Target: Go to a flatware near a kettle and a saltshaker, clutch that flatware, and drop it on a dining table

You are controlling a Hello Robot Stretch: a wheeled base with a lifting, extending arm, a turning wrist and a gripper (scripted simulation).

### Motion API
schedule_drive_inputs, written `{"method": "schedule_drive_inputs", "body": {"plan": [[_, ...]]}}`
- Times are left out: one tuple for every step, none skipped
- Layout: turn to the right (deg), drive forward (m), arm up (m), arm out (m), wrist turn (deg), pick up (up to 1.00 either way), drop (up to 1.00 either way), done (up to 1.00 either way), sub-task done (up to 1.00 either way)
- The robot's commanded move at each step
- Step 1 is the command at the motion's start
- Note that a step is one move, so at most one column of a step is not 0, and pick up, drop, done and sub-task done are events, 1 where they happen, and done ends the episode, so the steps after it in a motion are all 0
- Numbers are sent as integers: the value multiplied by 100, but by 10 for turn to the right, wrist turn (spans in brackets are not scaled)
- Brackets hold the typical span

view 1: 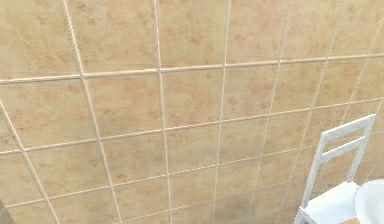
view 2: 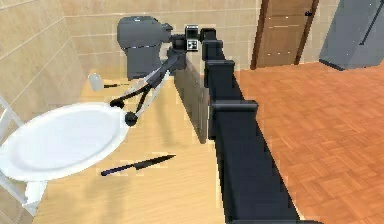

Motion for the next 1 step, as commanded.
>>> {"method": "schedule_drive_inputs", "body": {"plan": [[0, 0, 0, 0, 450, 0, 0, 0, 0]]}}
